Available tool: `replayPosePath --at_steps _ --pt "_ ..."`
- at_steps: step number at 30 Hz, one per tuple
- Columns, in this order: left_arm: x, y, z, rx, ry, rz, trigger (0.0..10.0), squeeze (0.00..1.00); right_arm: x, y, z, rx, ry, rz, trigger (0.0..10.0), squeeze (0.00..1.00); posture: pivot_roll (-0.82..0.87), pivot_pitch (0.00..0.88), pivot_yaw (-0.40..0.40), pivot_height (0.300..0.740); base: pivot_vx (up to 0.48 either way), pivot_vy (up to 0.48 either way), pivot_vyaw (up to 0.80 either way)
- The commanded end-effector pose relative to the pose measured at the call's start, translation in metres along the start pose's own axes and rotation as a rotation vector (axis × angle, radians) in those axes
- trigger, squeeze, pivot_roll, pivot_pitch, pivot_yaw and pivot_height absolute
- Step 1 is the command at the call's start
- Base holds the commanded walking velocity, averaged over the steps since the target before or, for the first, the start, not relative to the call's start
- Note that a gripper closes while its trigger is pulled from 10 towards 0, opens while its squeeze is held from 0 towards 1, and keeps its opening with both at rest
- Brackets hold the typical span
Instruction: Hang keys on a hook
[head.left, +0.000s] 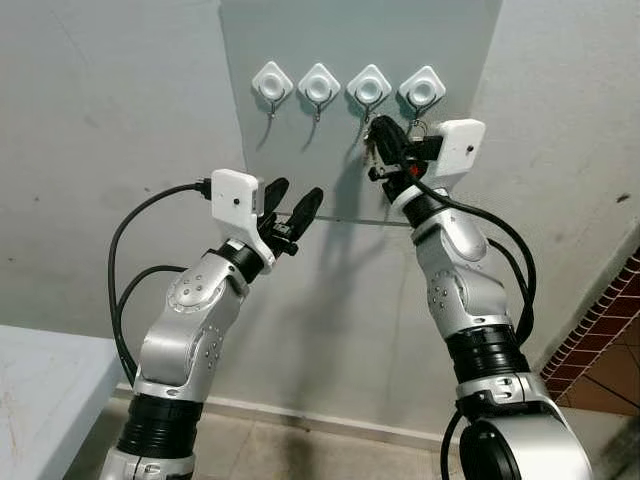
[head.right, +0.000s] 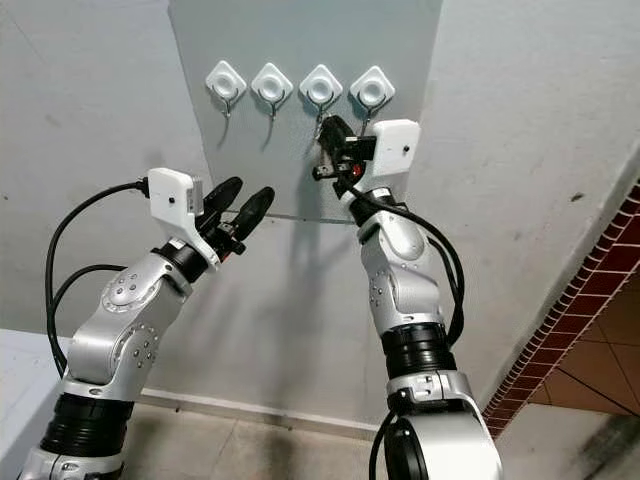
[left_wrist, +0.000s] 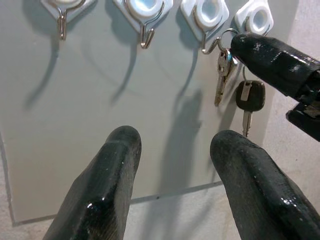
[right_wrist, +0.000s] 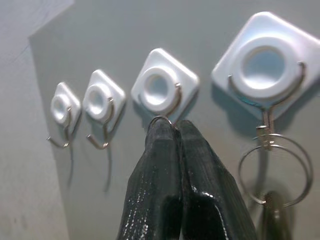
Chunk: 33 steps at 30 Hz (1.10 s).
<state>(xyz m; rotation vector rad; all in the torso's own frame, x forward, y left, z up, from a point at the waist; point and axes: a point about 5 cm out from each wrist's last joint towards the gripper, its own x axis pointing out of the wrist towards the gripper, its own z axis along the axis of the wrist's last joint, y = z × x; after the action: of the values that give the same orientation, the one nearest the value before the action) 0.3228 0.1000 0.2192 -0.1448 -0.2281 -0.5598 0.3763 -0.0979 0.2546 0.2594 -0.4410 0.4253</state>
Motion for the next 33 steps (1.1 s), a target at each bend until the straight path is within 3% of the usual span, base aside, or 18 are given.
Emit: replayPosePath --at_steps 1,17,33 --pt "0.0015 -0.0015 0.0091 0.014 -0.025 -0.016 10.0 0.00 0.0061 0.0016 0.0051 0.026 -0.018 -0.001 10.0 0.00 0.13 0.000 0.049 0.740 0.000 0.000 0.00" --pt "0.0017 -0.0010 0.0107 0.008 -0.030 -0.009 10.0 0.00 0.0101 0.0057 0.0046 0.053 -0.019 0.061 10.0 0.00 0.14 0.000 0.049 0.740 0.000 0.000 0.00" --pt "0.0014 -0.0013 0.0112 0.006 -0.034 -0.008 10.0 0.00 0.0063 0.0020 0.0039 -0.010 -0.009 0.109 10.0 0.00 0.14 0.000 0.044 0.740 0.000 0.000 0.00"
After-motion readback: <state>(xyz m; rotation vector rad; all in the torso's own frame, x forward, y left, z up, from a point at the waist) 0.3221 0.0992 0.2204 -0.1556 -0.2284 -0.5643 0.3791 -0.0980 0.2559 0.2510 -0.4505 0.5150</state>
